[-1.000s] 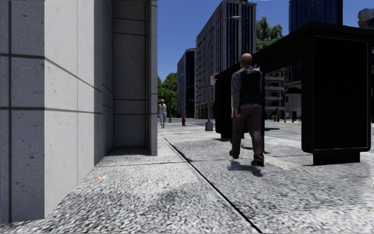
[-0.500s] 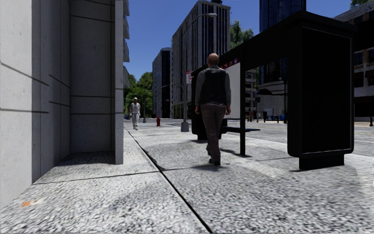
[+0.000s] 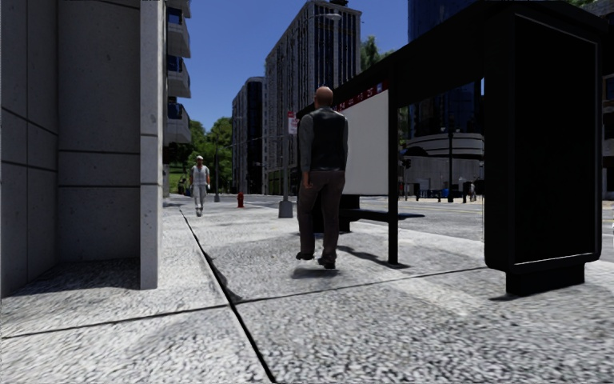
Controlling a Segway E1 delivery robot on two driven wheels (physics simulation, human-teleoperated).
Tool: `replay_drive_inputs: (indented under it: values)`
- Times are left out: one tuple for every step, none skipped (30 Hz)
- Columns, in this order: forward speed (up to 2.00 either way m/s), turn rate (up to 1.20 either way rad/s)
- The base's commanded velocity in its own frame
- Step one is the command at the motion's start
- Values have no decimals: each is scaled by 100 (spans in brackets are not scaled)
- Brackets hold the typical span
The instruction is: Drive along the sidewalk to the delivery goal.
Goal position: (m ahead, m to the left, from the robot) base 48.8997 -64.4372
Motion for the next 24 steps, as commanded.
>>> replay_drive_inputs:
  values:
    - [109, -24]
    - [109, -24]
    - [112, -26]
    - [112, -28]
    - [112, -28]
    - [112, -28]
    - [112, -28]
    - [112, -28]
    - [112, -28]
    - [112, -28]
    - [112, -28]
    - [112, -28]
    - [113, -23]
    - [113, -23]
    - [113, -18]
    - [113, -17]
    - [113, -17]
    - [113, -17]
    - [113, -16]
    - [114, -16]
    - [114, -16]
    - [114, -16]
    - [114, -16]
    - [115, -16]
